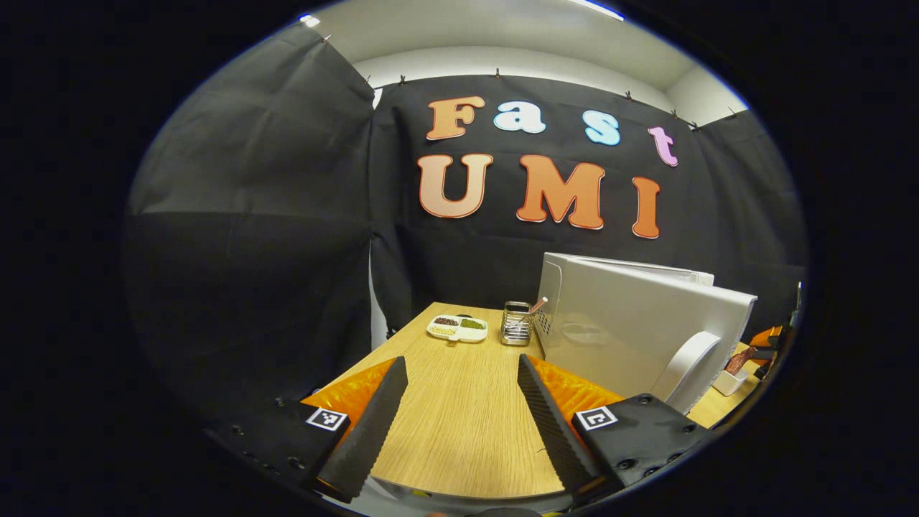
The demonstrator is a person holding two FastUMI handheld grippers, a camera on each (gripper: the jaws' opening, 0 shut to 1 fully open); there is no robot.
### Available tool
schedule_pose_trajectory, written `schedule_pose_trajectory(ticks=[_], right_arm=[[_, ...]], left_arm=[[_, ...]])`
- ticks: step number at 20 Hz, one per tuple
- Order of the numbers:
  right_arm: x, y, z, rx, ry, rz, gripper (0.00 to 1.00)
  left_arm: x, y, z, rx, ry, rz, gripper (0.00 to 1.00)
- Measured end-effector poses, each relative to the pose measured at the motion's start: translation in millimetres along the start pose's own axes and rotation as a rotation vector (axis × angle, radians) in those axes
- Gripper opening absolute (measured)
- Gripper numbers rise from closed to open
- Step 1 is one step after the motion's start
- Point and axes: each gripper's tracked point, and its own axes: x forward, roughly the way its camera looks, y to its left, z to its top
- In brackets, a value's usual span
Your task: Open the microwave oven with the left hand, put the food in, and close the microwave oven.
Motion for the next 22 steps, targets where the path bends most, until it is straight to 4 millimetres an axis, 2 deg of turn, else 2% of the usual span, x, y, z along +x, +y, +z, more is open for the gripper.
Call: schedule_pose_trajectory(ticks=[1, 2, 3, 6, 10, 13, 16, 17, 18, 22], right_arm=[[1.7, -1.2, -1.1, 0.024, 0.007, 0.002, 0.61], [0.9, 0.3, 2.4, 0.059, -0.002, 0.016, 0.49], [0.5, 0.4, 7.4, 0.09, -0.014, 0.019, 0.31], [-1.6, 10.4, 3.0, 0.1, -0.017, 0.046, 0.17], [-5.5, 22.7, 19.5, 0.072, -0.054, 0.038, 0.1], [-15.5, 46.5, 41.1, 0.03, -0.107, 0.055, 0.1], [-29.7, 84.1, 58.8, 0.016, -0.145, 0.103, 0.1], [-31.4, 99.2, 60.8, 0.012, -0.149, 0.124, 0.1], [-32.3, 112.9, 60.9, 0.007, -0.151, 0.141, 0.1], [-30.3, 170.7, 54.6, 0.007, -0.147, 0.216, 0.1]], left_arm=[[1.7, -1.5, -1.5, 0.001, 0.007, -0.003, 0.98], [2.2, -3.4, -3.8, 0.004, 0.013, -0.006, 0.98], [1.9, -4.7, -2.2, 0.006, 0.01, -0.009, 0.98], [2.2, -5.9, 1.3, 0.01, 0.0, -0.013, 1.0], [-1.7, -1.4, 3.3, 0.007, -0.008, -0.007, 0.98], [-6.6, 5.9, 3.8, 0.012, -0.014, 0.003, 1.0], [-10.8, 13.0, 5.1, 0.02, -0.024, 0.013, 0.98], [-12.1, 14.8, 5.9, 0.023, -0.027, 0.014, 1.0], [-12.7, 16.0, 6.0, 0.028, -0.03, 0.013, 0.98], [-13.2, 18.4, 3.1, 0.04, -0.033, 0.004, 1.0]])
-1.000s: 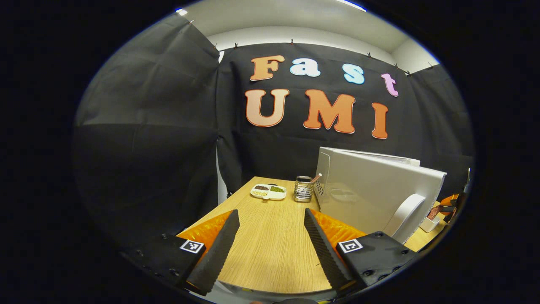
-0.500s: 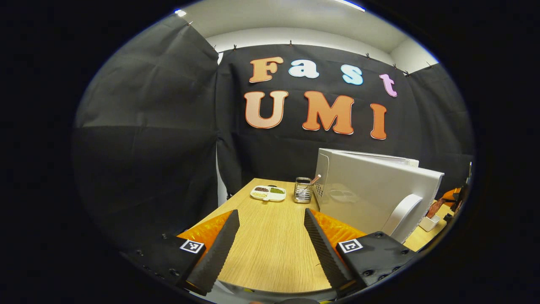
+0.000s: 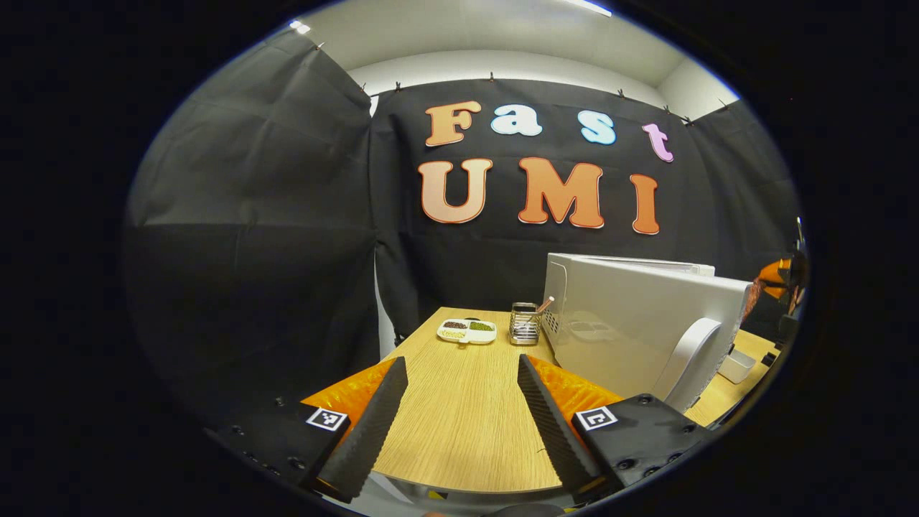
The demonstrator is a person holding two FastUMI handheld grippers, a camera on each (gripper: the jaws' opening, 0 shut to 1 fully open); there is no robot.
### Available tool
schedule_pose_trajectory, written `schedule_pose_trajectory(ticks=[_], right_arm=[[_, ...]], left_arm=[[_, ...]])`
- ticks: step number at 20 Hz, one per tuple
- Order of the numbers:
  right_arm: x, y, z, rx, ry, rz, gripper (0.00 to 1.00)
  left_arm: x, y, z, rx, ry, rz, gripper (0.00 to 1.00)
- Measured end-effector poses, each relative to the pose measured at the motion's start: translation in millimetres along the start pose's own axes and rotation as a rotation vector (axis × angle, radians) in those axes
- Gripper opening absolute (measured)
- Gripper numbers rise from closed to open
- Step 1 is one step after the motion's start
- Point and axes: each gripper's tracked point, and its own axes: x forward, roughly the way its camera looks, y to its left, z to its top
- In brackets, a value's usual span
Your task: Open the microwave oven with the left hand, put the food in, and close the microwave oven.
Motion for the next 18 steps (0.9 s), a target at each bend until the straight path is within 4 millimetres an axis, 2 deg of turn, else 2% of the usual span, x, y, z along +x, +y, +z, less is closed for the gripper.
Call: schedule_pose_trajectory(ticks=[5, 9, 14, 16, 18], right_arm=[[24.7, 59.1, -25.0, 0.001, -0.001, 0.064, 0.1], [57.3, 92.0, -68.8, 0.032, 0.034, 0.093, 0.1], [113.6, 108.5, -132.0, 0.066, 0.081, 0.082, 0.1], [133.3, 108.9, -151.3, 0.072, 0.081, 0.074, 0.1], [162.9, 105.0, -167.5, 0.043, 0.065, 0.047, 0.1]], left_arm=[[6.5, 4.3, -8.5, -0.023, 0.012, -0.023, 0.98], [14.3, 11.8, -14.8, -0.029, 0.024, -0.023, 1.0], [20.3, 30.2, -26.5, -0.039, 0.04, -0.006, 0.98], [23.9, 39.6, -30.0, -0.054, 0.046, 0.007, 0.98], [28.7, 50.1, -35.8, -0.055, 0.059, 0.031, 0.99]])
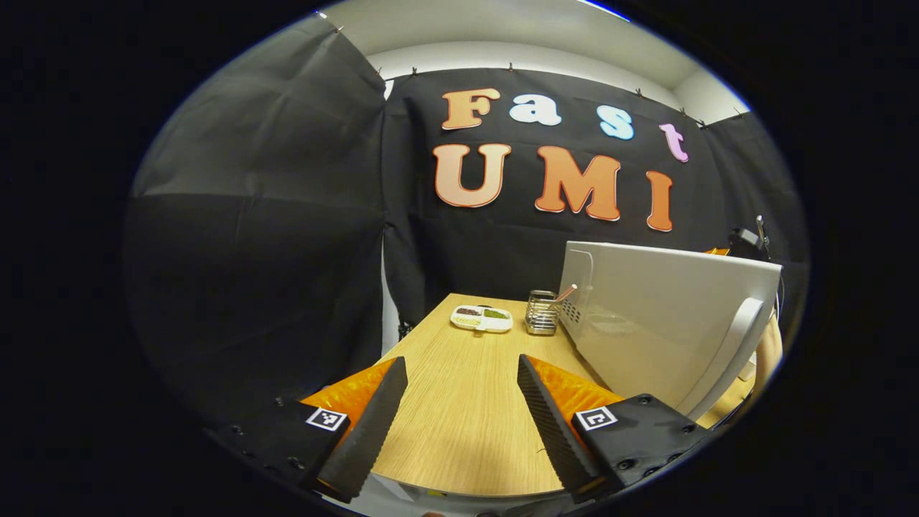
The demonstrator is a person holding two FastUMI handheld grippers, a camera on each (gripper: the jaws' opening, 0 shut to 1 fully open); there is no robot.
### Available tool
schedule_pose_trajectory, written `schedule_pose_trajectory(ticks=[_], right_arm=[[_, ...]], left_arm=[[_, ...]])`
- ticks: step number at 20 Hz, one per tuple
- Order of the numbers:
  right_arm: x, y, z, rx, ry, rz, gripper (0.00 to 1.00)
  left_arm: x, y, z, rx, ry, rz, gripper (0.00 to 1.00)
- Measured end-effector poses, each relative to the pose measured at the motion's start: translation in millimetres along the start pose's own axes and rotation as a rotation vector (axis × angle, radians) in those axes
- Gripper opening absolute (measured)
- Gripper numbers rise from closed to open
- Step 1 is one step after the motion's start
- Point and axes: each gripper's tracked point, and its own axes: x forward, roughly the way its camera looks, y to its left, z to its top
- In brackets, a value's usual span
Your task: Open the microwave oven with the left hand, put the food in, and close the microwave oven.
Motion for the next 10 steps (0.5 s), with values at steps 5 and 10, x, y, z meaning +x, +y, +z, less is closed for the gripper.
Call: schedule_pose_trajectory(ticks=[5, 10], right_arm=[[53.3, -24.1, -23.6, 0.028, -0.022, -0.055, 0.1], [83.1, -39.8, -30.3, 0.013, -0.062, -0.115, 0.1]], left_arm=[[10.9, 6.2, -0.5, -0.009, -0.003, 0.011, 0.99], [14.9, 0.7, 0.7, 0.0, 0.009, 0.008, 0.98]])
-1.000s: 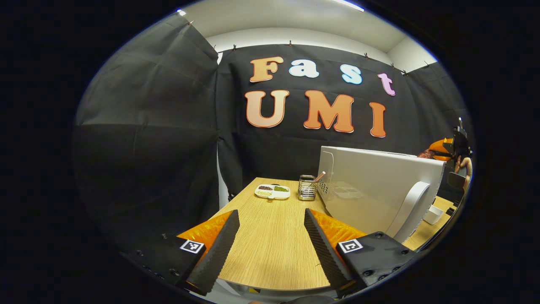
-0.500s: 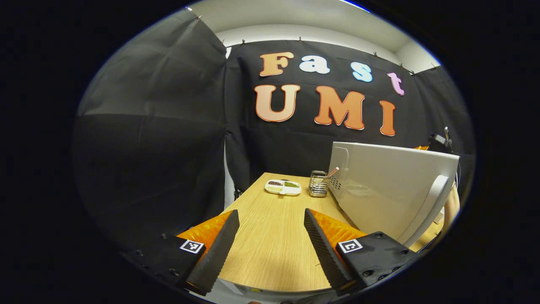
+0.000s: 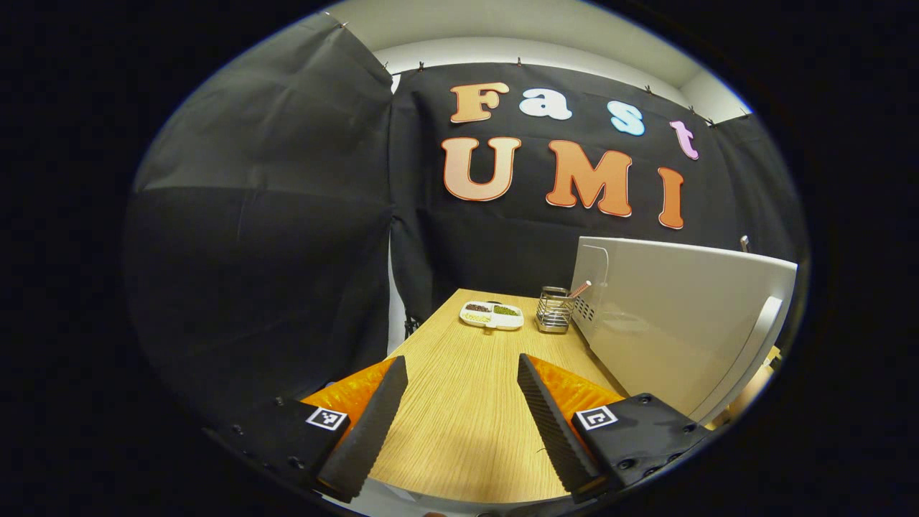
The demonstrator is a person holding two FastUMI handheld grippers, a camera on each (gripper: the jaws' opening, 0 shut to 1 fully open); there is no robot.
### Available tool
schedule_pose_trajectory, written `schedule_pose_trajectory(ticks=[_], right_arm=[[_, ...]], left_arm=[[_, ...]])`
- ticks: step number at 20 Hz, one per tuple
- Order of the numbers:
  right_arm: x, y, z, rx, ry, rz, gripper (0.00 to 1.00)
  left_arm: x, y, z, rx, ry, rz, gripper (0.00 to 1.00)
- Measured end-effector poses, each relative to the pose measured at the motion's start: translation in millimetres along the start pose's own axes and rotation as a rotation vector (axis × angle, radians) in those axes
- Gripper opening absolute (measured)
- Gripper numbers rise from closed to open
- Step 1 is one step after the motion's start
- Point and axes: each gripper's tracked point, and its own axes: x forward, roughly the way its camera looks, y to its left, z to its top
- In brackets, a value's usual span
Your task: Open the microwave oven with the left hand, put the food in, and close the microwave oven.
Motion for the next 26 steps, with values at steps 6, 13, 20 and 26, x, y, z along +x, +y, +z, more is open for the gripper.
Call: schedule_pose_trajectory(ticks=[6, 13, 20, 26], right_arm=[[13.3, -14.4, -10.2, -0.086, 0.036, -0.045, 0.13], [6.7, -21.1, 9.9, -0.42, 0.015, -0.078, 0.82], [-48.5, -4.8, 30.2, -0.696, 0.03, 0.016, 0.94], [-121.7, 19.7, 78.6, -0.875, 0.028, 0.131, 0.95]], left_arm=[[-5.4, -11.1, 6.6, 0.006, -0.014, -0.012, 0.99], [-13.3, -28.3, 16.1, 0.019, -0.03, -0.029, 0.98], [-24.7, -47.3, 32.7, 0.039, -0.06, -0.059, 0.98], [-37.8, -72.8, 45.5, 0.036, -0.085, -0.108, 0.98]])
